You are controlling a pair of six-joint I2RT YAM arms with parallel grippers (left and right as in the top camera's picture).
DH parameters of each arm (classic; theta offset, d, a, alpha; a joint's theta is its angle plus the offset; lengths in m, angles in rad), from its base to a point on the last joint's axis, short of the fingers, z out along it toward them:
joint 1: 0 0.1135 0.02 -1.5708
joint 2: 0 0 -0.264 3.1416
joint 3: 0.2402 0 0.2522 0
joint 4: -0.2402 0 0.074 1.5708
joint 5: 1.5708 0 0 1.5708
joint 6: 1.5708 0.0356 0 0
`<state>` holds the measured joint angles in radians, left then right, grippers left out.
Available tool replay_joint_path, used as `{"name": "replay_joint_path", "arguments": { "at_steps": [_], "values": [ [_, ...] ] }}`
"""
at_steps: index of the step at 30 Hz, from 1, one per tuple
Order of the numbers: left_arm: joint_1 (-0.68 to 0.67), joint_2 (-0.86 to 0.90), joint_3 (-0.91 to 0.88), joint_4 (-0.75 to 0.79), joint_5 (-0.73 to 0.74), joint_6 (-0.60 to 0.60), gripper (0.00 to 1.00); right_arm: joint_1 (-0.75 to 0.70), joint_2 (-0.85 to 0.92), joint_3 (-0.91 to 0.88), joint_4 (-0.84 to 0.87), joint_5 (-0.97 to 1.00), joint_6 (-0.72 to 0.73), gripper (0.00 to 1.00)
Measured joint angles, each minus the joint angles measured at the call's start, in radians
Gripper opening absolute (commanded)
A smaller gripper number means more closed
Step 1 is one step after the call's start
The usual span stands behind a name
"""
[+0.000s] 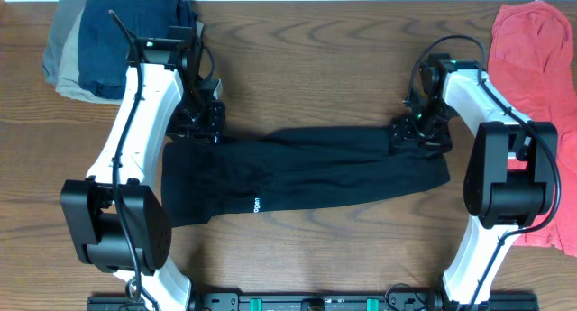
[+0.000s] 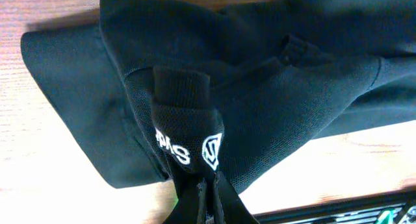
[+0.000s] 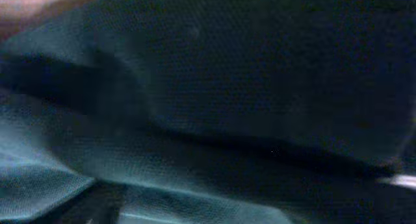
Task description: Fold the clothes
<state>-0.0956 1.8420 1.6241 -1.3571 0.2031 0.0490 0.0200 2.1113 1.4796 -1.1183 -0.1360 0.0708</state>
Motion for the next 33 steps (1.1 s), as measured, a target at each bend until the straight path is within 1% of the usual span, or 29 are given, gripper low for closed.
{"name": "replay_joint_path", "arguments": {
  "at_steps": [3, 4, 11, 16, 20, 28, 30, 33],
  "values": [
    [0.0, 0.0, 0.0, 0.002, 0.0, 0.0, 0.06, -0.001, 0.0, -0.002, 0.026, 0.002, 0.0, 0.08],
    [0.0, 0.0, 0.0, 0.004, 0.0, 0.0, 0.06, -0.001, 0.0, -0.003, 0.032, 0.002, -0.002, 0.01],
    [0.0, -0.04, 0.0, 0.016, 0.0, 0.0, 0.06, -0.003, 0.0, 0.0, 0.017, 0.015, 0.005, 0.01],
    [0.0, -0.164, 0.0, 0.019, 0.0, 0.0, 0.06, -0.007, 0.0, 0.034, -0.028, 0.043, 0.014, 0.02],
    [0.0, -0.244, 0.0, -0.011, 0.001, 0.0, 0.06, -0.023, 0.0, 0.079, -0.056, 0.046, 0.016, 0.02],
    [-0.002, -0.255, 0.0, -0.084, 0.001, -0.008, 0.06, -0.05, 0.0, 0.13, -0.115, 0.047, 0.017, 0.02],
    [-0.002, -0.255, 0.0, -0.091, 0.001, -0.013, 0.06, -0.059, 0.0, 0.15, -0.135, 0.046, 0.018, 0.08],
    [-0.004, -0.255, 0.0, -0.098, 0.001, -0.02, 0.06, -0.072, 0.0, 0.184, -0.16, 0.05, 0.023, 0.24]
  ]
}}
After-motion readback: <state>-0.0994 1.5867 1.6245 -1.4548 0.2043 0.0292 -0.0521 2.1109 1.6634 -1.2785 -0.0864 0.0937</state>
